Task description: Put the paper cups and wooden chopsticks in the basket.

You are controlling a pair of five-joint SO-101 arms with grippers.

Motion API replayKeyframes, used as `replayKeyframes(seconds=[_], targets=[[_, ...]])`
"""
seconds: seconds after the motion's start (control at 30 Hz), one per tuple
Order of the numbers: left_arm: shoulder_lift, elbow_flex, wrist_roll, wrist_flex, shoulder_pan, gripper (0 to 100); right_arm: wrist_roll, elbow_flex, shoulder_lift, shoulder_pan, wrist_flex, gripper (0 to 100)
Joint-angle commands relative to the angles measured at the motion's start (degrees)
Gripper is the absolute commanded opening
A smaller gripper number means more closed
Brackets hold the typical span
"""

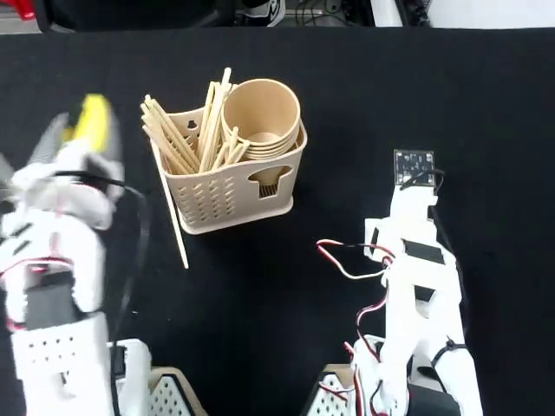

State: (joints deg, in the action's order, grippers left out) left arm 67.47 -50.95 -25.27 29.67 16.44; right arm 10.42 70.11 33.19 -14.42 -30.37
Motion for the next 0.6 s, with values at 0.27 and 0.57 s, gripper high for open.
replayKeyframes(seconds=[0.27, 0.57], targets=[[-40.3, 32.2, -8.2, 20.2, 7.9, 18, 0.4, -0.3, 0.1, 0.6, 1.0, 2.1], [-77.0, 66.3, -4.6, 39.0, 4.1, 18, 0.4, -0.3, 0.1, 2.3, 1.0, 2.1]])
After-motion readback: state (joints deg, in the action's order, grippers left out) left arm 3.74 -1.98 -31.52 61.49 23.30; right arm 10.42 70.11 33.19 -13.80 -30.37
